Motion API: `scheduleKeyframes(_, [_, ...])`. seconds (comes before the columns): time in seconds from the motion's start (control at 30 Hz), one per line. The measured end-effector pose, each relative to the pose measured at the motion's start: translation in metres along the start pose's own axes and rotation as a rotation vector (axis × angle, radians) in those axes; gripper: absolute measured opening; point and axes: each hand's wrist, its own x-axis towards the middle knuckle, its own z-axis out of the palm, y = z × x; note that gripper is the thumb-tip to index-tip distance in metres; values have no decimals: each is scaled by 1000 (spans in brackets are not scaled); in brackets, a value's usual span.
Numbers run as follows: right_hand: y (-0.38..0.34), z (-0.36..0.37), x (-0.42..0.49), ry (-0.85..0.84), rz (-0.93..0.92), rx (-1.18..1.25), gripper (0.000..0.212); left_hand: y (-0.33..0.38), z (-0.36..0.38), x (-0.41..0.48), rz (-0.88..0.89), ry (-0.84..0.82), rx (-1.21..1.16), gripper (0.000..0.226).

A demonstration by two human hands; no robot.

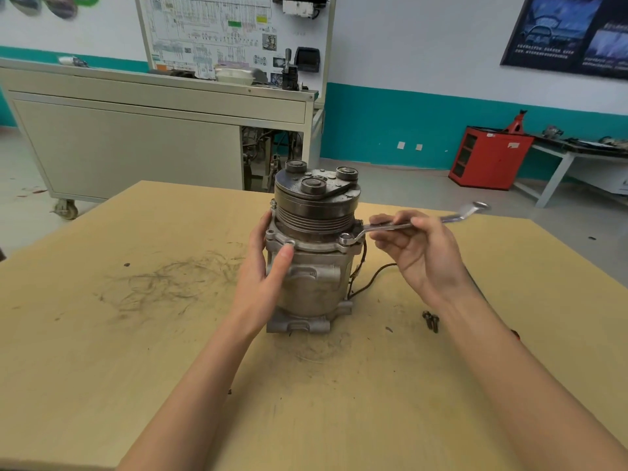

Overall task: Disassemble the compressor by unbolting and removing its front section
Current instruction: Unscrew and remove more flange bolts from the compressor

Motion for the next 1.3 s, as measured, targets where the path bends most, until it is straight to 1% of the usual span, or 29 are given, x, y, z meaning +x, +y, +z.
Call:
scheduleKeyframes(0.07, [1,-4,14,-12,164,144,35,-1,0,0,5,0,-1,70])
scheduleKeyframes(0.13, [5,-6,21,-31,242,232,38,-2,0,0,14,2,4,70])
scheduleKeyframes(0.2, [2,-7,23,-51,232,239,38,-2,0,0,24,3,5,72])
scheduleKeyframes(0.27, [-8,-6,21,-31,158,197,42,-1,0,0,33,2,2,77])
scheduleKeyframes(0.33, [-23,-3,17,50,20,25,46,-1,0,0,32,4,0,79])
scheduleKeyframes(0.4, [-36,4,9,132,-159,-270,43,-2,0,1,33,8,4,79])
scheduleKeyframes(0.43, [-41,8,5,147,-255,-411,41,-3,0,1,34,8,6,79])
scheduleKeyframes(0.5, [-45,20,-5,123,-411,-607,36,-3,1,1,28,6,6,78])
scheduleKeyframes(0.6, [-38,42,-17,3,-599,-828,29,-4,0,1,29,9,8,79])
scheduleKeyframes(0.7, [-24,59,-24,-78,-955,-1188,34,-4,1,1,52,12,5,79])
scheduleKeyframes(0.77, [-13,64,-27,-74,-1199,-1438,42,-4,1,1,59,17,-1,80])
scheduleKeyframes(0.8, [-10,66,-28,-66,-1287,-1548,40,-4,1,1,49,20,-6,77])
scheduleKeyframes(0.87, [-4,69,-29,-54,-1373,-1715,30,-4,1,1,25,15,-34,65])
scheduleKeyframes(0.93, [1,71,-30,-43,-1393,-1823,23,-4,0,1,17,-3,-68,59])
scheduleKeyframes(0.97, [5,72,-30,-39,-1392,-1852,22,-4,1,2,25,-4,-75,62])
scheduleKeyframes(1.0, [8,73,-30,-37,-1391,-1865,22,-3,2,3,38,8,-89,71])
scheduleKeyframes(1.07, [15,74,-32,-32,-1396,-1884,24,-2,4,7,53,58,-136,98])
scheduleKeyframes(1.1, [18,74,-33,-23,-1398,-1895,25,-2,4,8,53,62,-140,103])
scheduleKeyframes(1.2, [26,72,-32,13,-1426,-1840,27,-4,2,5,52,8,-115,94])
scheduleKeyframes(1.3, [26,64,-30,-38,-1398,-1689,28,-6,-1,1,47,8,-86,81])
